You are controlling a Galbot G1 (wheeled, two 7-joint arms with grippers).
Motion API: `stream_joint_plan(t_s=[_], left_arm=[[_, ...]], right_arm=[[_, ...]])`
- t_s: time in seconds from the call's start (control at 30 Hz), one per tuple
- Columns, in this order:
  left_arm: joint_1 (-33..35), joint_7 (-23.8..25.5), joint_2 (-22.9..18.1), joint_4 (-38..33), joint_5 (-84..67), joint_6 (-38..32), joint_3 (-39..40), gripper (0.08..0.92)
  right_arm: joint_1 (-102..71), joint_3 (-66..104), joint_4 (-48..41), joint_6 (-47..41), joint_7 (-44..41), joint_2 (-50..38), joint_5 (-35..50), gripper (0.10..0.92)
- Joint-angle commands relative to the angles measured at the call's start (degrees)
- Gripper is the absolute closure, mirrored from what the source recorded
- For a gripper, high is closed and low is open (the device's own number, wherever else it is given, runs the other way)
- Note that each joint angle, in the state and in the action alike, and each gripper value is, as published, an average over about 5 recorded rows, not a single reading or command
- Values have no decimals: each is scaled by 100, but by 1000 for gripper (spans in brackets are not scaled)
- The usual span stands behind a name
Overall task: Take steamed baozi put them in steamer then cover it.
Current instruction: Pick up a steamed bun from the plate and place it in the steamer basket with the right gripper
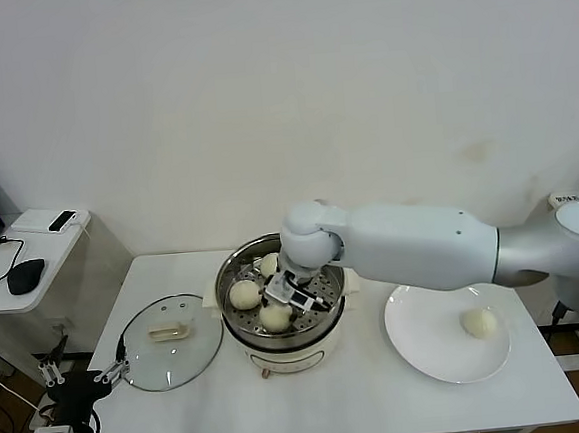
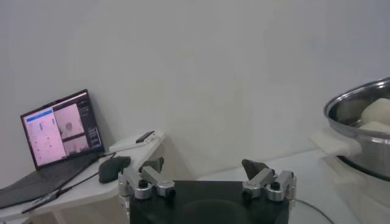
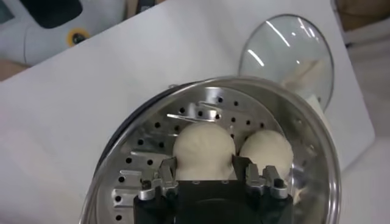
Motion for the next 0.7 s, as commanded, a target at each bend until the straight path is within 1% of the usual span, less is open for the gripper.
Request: stream_joint_plan(t_s=[0.03, 0.1, 0.2, 0.37, 0.47, 0.6, 0.7], left_arm=[[-7, -3, -6, 5, 0, -1, 1, 177], [-11, -2, -3, 5, 0, -1, 4, 177], [-16, -2, 7, 4, -1, 0, 6, 177], [-20, 1, 26, 4, -3, 3, 1, 177], [-36, 3, 58, 27, -9, 2, -2, 177], [-106, 2, 127, 75, -32, 4, -2, 177], [-147, 3, 172, 90, -63, 9, 7, 177]], right_arm=[[-45, -94, 67, 397, -7, 17, -268, 440], [-36, -88, 94, 407, -4, -9, -233, 439], [-12, -63, 109, 451, 31, -36, -187, 408], [85, -13, 140, 471, 20, -136, -78, 274], [188, 135, 123, 421, -34, -220, 42, 218], [435, 442, 77, 215, -171, -369, 306, 204], [636, 642, 113, -159, -289, -650, 443, 203]])
